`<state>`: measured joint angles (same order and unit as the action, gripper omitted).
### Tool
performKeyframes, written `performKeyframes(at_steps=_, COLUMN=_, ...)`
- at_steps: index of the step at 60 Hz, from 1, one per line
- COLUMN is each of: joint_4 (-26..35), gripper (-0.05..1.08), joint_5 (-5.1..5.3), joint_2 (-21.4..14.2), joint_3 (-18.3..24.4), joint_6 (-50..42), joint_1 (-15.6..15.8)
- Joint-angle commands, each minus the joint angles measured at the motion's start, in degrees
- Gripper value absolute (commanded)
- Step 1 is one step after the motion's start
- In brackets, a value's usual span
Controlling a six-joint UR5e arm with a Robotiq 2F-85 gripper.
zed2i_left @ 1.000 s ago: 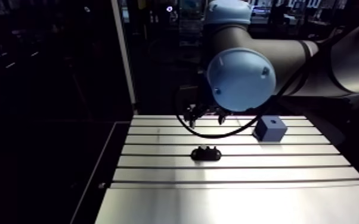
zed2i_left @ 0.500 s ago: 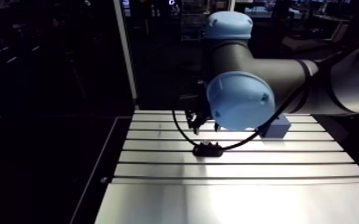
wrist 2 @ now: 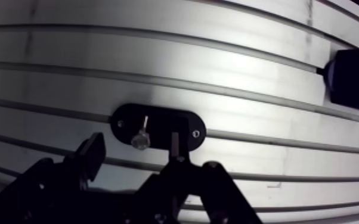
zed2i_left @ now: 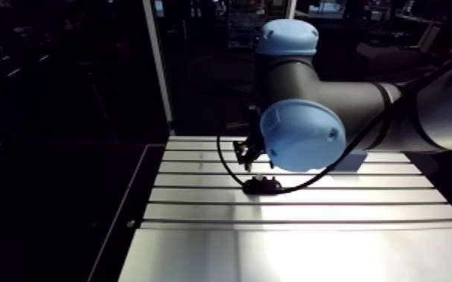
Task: Pick up the M10 bolt and insert it into the hex recess until seated.
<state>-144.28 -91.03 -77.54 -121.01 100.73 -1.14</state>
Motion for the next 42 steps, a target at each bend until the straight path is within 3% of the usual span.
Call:
performKeyframes(at_steps=1, joint_4=-0.09, gripper=0.37, joint_5=-0.05, joint_2=0.49, joint_3=-0.07, joint_6=-0.14, joint_1=0.0)
performKeyframes(at_steps=42, joint_4=-0.18, gripper=0.44, joint_5=-0.07, joint_2=2.44, joint_3=0.11, joint_6=-0.22, joint_1=0.0)
